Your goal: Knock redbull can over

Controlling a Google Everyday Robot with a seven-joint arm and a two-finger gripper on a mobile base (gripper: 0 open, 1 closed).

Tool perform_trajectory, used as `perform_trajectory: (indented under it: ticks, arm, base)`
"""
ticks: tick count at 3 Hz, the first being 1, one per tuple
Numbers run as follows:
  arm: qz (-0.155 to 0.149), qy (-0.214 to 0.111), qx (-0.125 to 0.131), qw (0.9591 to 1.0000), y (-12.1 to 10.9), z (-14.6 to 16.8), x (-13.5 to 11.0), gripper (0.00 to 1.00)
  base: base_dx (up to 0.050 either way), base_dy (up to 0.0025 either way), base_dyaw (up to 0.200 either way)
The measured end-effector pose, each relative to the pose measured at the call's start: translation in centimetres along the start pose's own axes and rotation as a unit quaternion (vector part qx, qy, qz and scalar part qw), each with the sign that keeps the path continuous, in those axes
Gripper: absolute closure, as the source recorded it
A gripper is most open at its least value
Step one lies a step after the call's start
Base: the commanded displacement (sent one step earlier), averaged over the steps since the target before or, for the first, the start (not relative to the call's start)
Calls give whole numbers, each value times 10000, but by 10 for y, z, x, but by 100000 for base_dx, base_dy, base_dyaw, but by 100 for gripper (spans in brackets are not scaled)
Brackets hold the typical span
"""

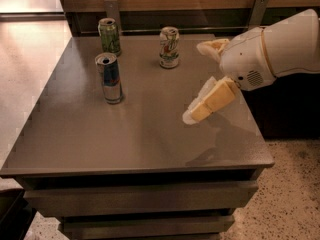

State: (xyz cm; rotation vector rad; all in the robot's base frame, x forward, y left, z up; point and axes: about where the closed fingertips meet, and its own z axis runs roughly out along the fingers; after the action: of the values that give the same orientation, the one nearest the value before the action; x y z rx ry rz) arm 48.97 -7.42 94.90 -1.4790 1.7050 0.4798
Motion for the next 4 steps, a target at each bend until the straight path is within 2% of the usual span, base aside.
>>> perform_trajectory:
  ticks: [1, 2, 3, 4]
  arm:
    - [96, -506, -100, 9986, -8, 30, -5, 0]
    - [194, -934, -177, 9953, -16, 57, -15, 0]
    - [332, -1320, -201, 9905, -25, 78, -25, 0]
    - [442, -1693, -162, 9844, -32, 107, -52, 0]
  base:
    - [0, 0, 0]
    - [0, 0, 0]
    - [0, 0, 0]
    - [0, 0, 0]
